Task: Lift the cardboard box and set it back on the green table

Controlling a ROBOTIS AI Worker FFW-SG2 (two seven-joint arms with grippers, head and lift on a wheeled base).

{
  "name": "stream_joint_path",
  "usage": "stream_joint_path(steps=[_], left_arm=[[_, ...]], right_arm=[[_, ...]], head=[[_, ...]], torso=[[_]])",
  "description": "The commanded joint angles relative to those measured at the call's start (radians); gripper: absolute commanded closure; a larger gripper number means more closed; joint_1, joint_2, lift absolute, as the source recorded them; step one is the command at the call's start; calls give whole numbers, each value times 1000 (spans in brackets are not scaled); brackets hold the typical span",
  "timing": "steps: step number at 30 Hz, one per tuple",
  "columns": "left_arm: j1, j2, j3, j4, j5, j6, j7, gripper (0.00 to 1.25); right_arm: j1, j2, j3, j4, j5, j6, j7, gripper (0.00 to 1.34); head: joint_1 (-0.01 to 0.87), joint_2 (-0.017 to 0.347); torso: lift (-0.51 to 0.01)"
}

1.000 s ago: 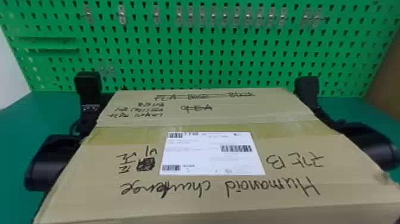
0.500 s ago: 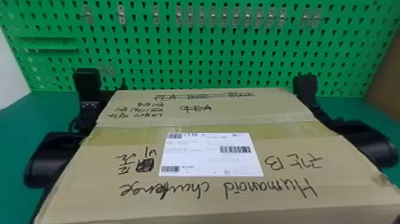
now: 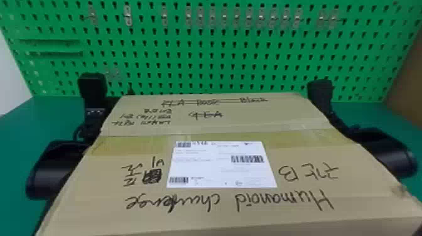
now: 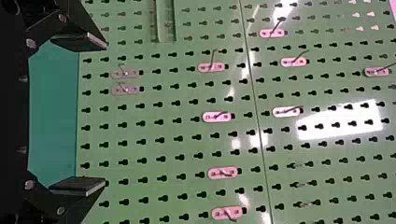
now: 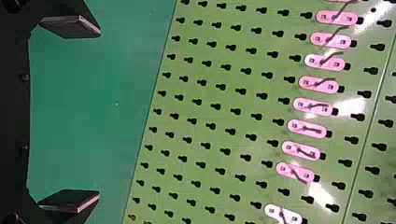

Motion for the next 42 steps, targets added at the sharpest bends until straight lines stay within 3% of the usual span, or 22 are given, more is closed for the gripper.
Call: stream_joint_path(steps=[1,42], left_arm=[[-3,0,-2,-1,0,0,0,245],[-54,6,-13,-7,-5,-6,0,245]], right_arm=[[-3,-1,4,0,0,0,0,87],[-58,-10,16,0,6,-3,0,87]], head=[[566,54],[566,54]], torso=[[-183],[-183]])
